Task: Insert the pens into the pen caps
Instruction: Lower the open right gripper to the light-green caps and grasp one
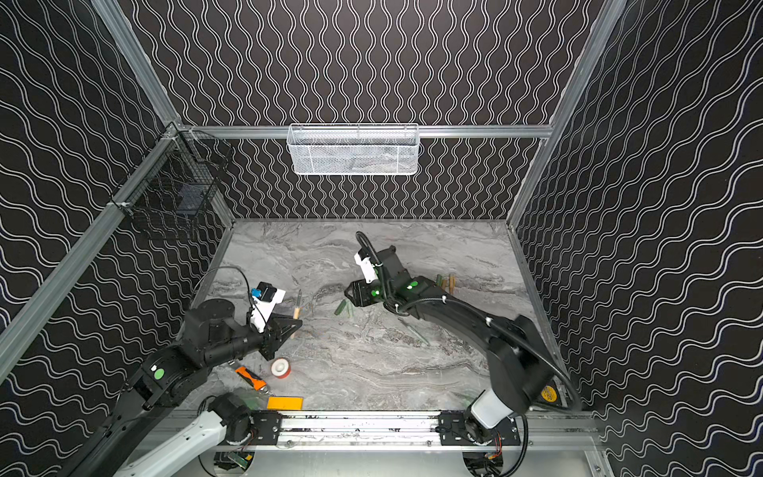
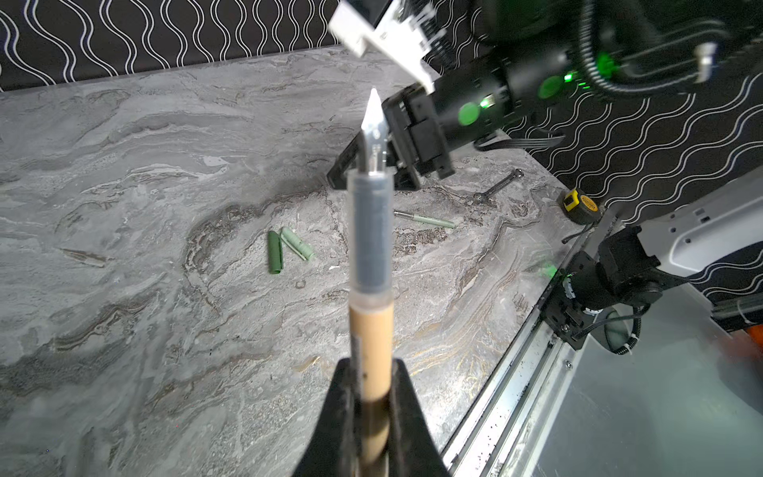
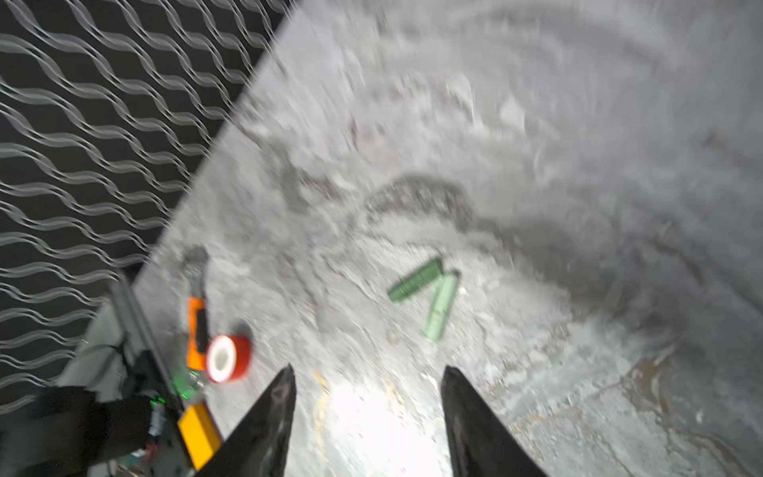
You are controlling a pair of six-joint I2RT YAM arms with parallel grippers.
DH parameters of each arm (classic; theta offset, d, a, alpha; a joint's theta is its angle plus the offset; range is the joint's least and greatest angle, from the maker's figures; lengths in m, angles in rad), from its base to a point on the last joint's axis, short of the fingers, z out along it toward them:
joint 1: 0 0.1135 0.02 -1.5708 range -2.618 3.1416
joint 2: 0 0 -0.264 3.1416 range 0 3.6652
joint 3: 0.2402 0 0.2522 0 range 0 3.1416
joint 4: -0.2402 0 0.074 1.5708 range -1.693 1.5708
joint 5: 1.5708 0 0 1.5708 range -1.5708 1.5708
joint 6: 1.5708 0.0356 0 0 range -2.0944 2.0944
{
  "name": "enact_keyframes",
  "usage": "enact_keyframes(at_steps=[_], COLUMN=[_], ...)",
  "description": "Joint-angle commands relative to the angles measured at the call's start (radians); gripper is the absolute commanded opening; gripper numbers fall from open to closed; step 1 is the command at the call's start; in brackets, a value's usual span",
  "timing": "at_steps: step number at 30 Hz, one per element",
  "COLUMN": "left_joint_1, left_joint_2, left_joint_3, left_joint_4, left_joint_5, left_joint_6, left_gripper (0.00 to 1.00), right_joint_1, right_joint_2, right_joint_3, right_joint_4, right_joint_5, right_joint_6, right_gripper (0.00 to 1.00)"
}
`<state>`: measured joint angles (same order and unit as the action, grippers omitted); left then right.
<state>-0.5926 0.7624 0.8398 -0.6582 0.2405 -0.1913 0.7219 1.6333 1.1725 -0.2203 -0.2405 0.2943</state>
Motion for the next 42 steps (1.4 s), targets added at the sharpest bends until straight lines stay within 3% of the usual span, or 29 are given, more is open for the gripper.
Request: enact_keyframes(at_steps=[1,13,42], left_joint_1=[0.002,0.008,0.018], left_joint_2=[0.002,0.003,0.017], left_joint_3=[-0.003,-0.010,-0.011], left_joint_4=[0.025,0.041,0.045], left_joint_5=[0.011,0.051,0.054], left_joint_6=[0.024,0.029,0.026], left_gripper=[0.00,0.00,0.00], right_joint_1=[-0.006,-0.012,-0.032], right_joint_2=[0.092,0.367,0.517], right_joint_3=[0.058,0.195,0.290], right_joint_4=[-0.094,-0.162,-0.162], right_joint_5=[-0.027,-0.047,-0.097], right_joint_6=[-0.061,-0.112,-0.118], right_gripper=[0.57,0.55,0.20])
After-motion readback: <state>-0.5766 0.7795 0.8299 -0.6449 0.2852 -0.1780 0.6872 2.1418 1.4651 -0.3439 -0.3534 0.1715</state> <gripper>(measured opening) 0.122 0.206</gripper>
